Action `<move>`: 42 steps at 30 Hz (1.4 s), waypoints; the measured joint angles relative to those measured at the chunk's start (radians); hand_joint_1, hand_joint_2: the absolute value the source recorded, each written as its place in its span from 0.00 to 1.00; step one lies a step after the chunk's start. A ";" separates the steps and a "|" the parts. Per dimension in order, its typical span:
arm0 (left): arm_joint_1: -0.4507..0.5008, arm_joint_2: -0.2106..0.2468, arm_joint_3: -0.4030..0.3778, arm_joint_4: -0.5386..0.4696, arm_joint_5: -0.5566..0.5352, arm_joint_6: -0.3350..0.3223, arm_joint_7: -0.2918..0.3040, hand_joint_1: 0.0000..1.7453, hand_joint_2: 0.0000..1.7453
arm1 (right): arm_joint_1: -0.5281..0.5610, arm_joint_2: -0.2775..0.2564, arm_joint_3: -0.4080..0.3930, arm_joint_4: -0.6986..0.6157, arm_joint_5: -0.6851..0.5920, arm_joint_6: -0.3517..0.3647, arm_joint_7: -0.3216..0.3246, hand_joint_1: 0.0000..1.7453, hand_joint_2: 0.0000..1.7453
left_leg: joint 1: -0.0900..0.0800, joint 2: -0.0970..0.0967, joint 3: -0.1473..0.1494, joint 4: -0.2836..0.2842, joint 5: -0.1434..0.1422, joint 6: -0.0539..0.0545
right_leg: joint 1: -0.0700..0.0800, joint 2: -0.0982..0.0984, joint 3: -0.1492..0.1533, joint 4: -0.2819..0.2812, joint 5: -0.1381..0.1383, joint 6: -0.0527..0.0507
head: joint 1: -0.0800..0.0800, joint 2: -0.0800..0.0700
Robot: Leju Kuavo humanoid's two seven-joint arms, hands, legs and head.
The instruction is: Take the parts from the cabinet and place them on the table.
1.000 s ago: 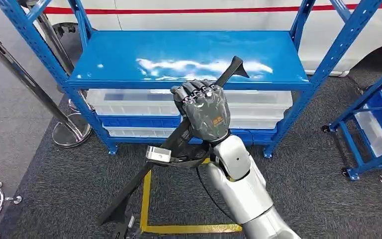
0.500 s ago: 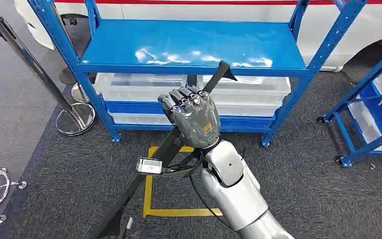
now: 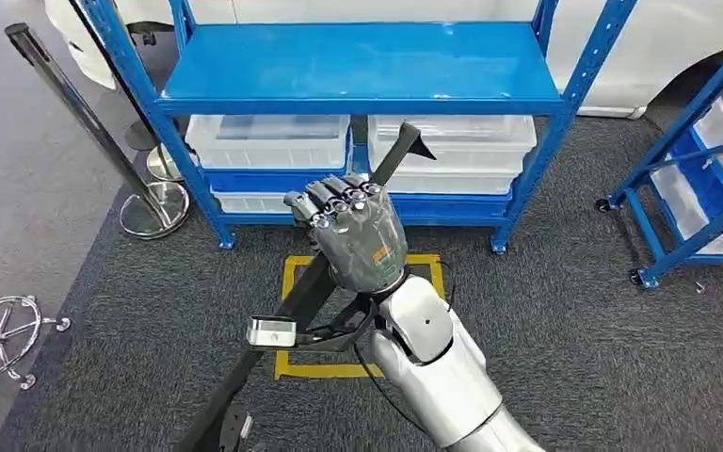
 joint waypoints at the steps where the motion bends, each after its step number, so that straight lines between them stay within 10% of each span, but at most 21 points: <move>1: -0.003 0.000 0.000 0.000 0.000 0.000 0.000 0.00 1.00 | -0.001 0.000 0.000 -0.004 0.001 0.000 0.001 1.00 1.00 | -0.005 0.000 0.052 -0.096 -0.039 0.007 | 0.002 -0.001 -0.007 0.004 0.007 0.006 | 0.001 0.000; 5: 0.005 0.000 0.000 0.000 -0.006 -0.002 0.004 0.00 1.00 | 0.002 0.000 0.004 -0.008 0.006 0.000 0.013 1.00 1.00 | 0.002 0.007 0.023 -0.108 -0.006 0.039 | -0.002 -0.001 -0.020 -0.008 0.046 0.031 | 0.001 0.000; 9: 0.002 -0.003 0.000 0.000 -0.009 -0.005 0.006 0.00 1.00 | 0.004 -0.005 0.004 -0.012 0.007 0.000 0.018 1.00 1.00 | -0.003 0.011 -0.043 -0.101 0.049 0.055 | -0.006 0.009 -0.076 0.213 -0.185 0.043 | 0.001 0.000; 11: 0.002 -0.004 0.000 0.000 -0.013 -0.006 0.006 0.00 1.00 | 0.007 -0.009 0.004 -0.012 0.008 0.000 0.018 1.00 1.00 | -0.003 0.013 -0.084 -0.093 0.076 0.052 | -0.008 0.009 -0.078 0.310 -0.173 0.047 | 0.002 0.000; 14: 0.000 -0.005 0.000 0.000 -0.015 -0.007 0.006 0.00 1.00 | 0.010 -0.011 0.004 -0.016 0.013 0.000 0.018 1.00 1.00 | -0.002 0.013 -0.142 -0.076 0.108 0.042 | -0.015 0.009 0.053 0.187 -0.080 0.045 | 0.001 0.000; 16: -0.002 -0.007 0.000 0.000 -0.017 -0.007 0.006 0.00 1.00 | 0.011 -0.011 0.006 -0.027 0.013 0.000 0.018 1.00 1.00 | -0.006 0.010 -0.162 -0.064 0.124 0.028 | -0.007 0.012 0.169 0.004 -0.165 0.037 | 0.001 0.000; 20: 0.000 -0.009 0.000 0.000 -0.018 -0.009 0.006 0.00 1.00 | 0.012 -0.015 0.006 -0.031 0.010 0.000 0.024 1.00 1.00 | 0.000 0.008 -0.167 -0.085 0.170 0.004 | -0.004 0.013 0.138 0.001 -0.125 0.006 | 0.001 0.000; 25: 0.000 -0.010 0.000 0.000 -0.016 -0.010 0.007 0.00 1.00 | 0.015 -0.016 0.008 -0.032 -0.007 0.001 0.025 1.00 1.00 | 0.005 0.006 -0.233 0.195 -0.094 -0.011 | 0.000 0.009 0.057 0.002 -0.054 -0.017 | 0.000 0.000; 28: -0.001 -0.010 0.000 0.000 -0.012 -0.010 0.005 0.00 1.00 | 0.015 -0.020 0.015 -0.027 -0.019 0.000 0.044 1.00 1.00 | 0.003 0.006 -0.170 0.215 -0.021 -0.004 | 0.006 0.009 0.002 0.005 -0.013 -0.017 | 0.000 0.000; 30: -0.005 -0.010 0.000 0.000 -0.008 -0.010 0.003 0.00 1.00 | 0.010 -0.021 0.020 -0.025 -0.018 0.000 0.057 1.00 1.00 | -0.006 0.005 -0.035 0.058 0.001 0.019 | 0.008 0.009 -0.024 0.008 0.014 -0.015 | 0.000 0.000; 31: -0.009 -0.009 0.000 0.000 -0.005 -0.010 0.002 0.00 1.00 | 0.007 -0.022 0.025 -0.025 -0.016 0.000 0.063 1.00 1.00 | -0.014 0.005 0.046 -0.041 -0.046 0.034 | 0.011 0.010 -0.029 0.009 0.025 -0.009 | 0.000 0.000; 35: -0.016 -0.012 0.000 0.000 -0.003 -0.010 0.000 0.00 1.00 | -0.002 -0.024 0.034 -0.025 -0.014 0.000 0.076 1.00 1.00 | -0.024 0.006 0.054 -0.115 -0.032 0.049 | 0.001 0.002 -0.030 -0.019 0.080 0.017 | 0.000 0.000; 36: -0.013 -0.014 0.000 0.000 -0.003 -0.011 0.000 0.00 1.00 | -0.002 -0.027 0.034 -0.023 -0.014 0.000 0.078 1.00 1.00 | -0.013 0.013 0.047 -0.126 -0.008 0.052 | 0.001 0.006 -0.037 -0.015 0.068 0.022 | 0.000 0.000; 40: -0.014 -0.016 0.000 0.000 -0.003 -0.011 0.000 0.00 1.00 | -0.004 -0.037 0.035 -0.021 -0.013 0.000 0.085 1.00 1.00 | -0.013 0.012 -0.030 -0.125 0.057 0.063 | -0.007 0.013 -0.095 0.224 -0.170 0.039 | 0.001 0.000; 42: -0.012 -0.018 0.001 0.000 -0.003 -0.011 0.000 0.00 1.00 | -0.004 -0.042 0.035 -0.016 -0.017 0.000 0.090 1.00 1.00 | -0.012 0.014 -0.076 -0.117 0.086 0.057 | -0.013 0.013 -0.087 0.308 -0.143 0.047 | 0.001 0.000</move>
